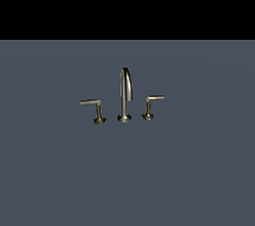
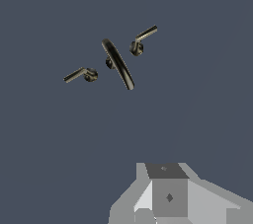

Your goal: Turn on the faucet by rotating a designated handle.

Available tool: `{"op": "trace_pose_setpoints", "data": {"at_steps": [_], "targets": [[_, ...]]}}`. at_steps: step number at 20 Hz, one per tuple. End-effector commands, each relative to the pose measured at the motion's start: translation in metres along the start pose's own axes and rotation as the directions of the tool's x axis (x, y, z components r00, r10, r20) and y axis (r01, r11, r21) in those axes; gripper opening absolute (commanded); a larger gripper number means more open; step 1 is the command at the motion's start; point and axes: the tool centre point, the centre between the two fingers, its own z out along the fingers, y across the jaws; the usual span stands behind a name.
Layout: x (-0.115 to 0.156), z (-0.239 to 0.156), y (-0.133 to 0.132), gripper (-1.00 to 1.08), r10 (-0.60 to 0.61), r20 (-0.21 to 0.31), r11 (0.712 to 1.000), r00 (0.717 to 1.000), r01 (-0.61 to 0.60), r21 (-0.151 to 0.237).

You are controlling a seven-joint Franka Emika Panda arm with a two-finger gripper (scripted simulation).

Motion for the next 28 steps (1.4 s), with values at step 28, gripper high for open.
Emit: {"op": "trace_pose_setpoints", "data": {"at_steps": [28], "targets": [[0.176,0.192,-0.021,-1.00,0.629,-0.008,0.778,0.778,-0.629,0.004]]}}
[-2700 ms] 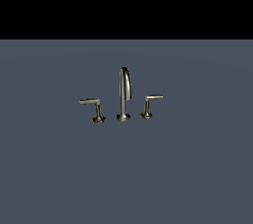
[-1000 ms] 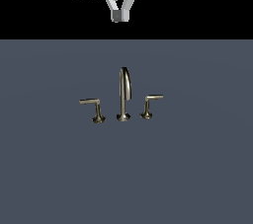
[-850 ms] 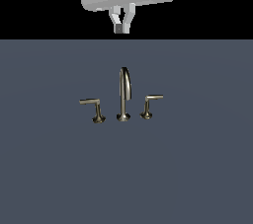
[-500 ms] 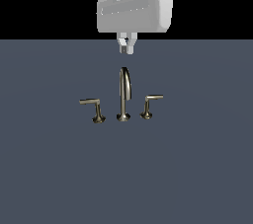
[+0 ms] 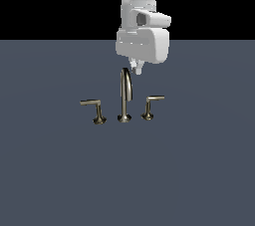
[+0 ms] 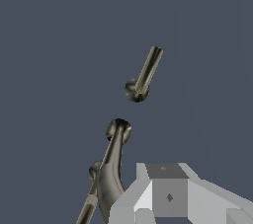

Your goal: Turn on the faucet by rotating a designated handle.

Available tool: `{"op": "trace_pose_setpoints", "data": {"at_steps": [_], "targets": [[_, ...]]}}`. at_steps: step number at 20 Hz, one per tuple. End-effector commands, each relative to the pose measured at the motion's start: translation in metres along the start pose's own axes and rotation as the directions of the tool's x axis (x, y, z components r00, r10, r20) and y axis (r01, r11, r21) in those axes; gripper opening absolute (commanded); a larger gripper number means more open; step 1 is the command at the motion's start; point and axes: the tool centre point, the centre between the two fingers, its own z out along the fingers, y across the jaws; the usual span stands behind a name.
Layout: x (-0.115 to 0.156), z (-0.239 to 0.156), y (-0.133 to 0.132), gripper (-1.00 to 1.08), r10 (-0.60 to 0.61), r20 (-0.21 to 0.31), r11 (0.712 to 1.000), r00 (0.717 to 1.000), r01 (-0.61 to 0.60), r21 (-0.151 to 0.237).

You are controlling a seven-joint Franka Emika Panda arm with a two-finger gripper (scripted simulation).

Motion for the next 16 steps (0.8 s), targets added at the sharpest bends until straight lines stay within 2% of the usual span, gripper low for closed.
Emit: {"op": "trace_pose_setpoints", "data": {"at_steps": [1,9,16], "targets": [[0.015,0.017,-0.007,-1.00,0.060,-0.002,0.998,0.998,-0.060,0.000],[0.064,0.068,-0.021,-1.00,0.244,-0.008,0.970,0.970,-0.244,-0.001],[0.096,0.097,-0.025,-1.00,0.352,-0.009,0.936,0.936,-0.352,-0.001]]}}
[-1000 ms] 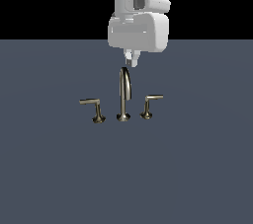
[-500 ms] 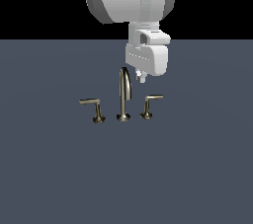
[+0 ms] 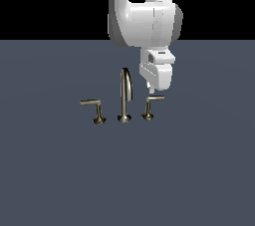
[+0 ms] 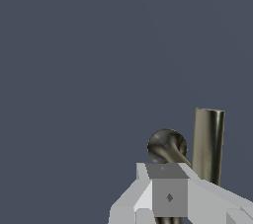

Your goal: Turn on the faucet by rotating a designated handle.

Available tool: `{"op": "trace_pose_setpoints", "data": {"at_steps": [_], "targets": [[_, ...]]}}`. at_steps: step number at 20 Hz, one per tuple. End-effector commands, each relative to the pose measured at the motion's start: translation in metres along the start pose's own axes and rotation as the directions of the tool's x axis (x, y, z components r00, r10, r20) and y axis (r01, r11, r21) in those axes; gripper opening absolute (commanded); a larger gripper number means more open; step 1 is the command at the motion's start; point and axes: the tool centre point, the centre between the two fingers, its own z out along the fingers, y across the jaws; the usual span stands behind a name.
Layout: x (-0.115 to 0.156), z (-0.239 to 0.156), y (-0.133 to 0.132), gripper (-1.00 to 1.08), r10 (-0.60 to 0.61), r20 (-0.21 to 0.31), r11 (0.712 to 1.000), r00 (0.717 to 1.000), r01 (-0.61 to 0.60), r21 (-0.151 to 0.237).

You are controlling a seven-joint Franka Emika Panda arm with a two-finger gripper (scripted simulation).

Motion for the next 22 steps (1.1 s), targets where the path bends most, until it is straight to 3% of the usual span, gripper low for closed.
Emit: {"op": "trace_pose_setpoints", "data": {"at_steps": [1,13,22], "targets": [[0.008,0.008,-0.004,-1.00,0.033,-0.001,0.999,0.999,-0.033,0.001],[0.019,0.019,-0.008,-1.00,0.075,0.000,0.997,0.997,-0.075,0.001],[0.034,0.019,0.023,-1.00,0.076,0.000,0.997,0.997,-0.076,0.001]]}}
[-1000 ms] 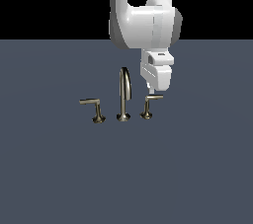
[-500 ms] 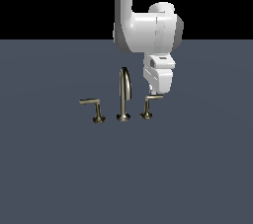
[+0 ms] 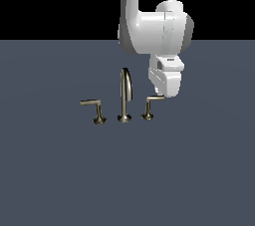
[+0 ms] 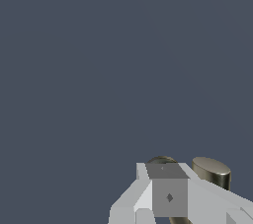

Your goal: Turn on the faucet by rotating a designated handle.

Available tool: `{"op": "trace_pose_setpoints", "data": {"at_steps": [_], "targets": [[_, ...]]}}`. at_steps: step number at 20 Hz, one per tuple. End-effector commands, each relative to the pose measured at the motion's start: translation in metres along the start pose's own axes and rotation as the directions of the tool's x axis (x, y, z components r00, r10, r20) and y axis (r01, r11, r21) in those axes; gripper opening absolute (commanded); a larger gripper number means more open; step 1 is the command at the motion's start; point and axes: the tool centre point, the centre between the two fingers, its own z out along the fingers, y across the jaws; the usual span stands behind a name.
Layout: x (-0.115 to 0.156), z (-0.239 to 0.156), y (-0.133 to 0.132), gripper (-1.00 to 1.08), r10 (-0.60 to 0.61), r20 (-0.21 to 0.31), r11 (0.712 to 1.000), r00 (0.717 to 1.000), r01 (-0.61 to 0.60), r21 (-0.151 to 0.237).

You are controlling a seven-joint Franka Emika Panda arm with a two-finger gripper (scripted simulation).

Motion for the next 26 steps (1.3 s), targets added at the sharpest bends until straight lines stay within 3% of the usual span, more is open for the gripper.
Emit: {"op": "trace_pose_setpoints", "data": {"at_steps": [1,3,18,20,26], "targets": [[0.008,0.000,0.012,-1.00,0.005,0.000,1.000,1.000,-0.005,-0.005],[0.001,0.000,0.003,-1.00,-0.004,0.000,1.000,1.000,0.004,0.004],[-0.003,0.000,0.053,-1.00,0.005,0.000,1.000,1.000,-0.005,-0.004],[-0.002,0.000,0.044,-1.00,0.001,-0.003,1.000,1.000,-0.001,0.008],[-0.020,0.000,0.059,-1.00,0.003,-0.002,1.000,1.000,-0.003,0.002]]}}
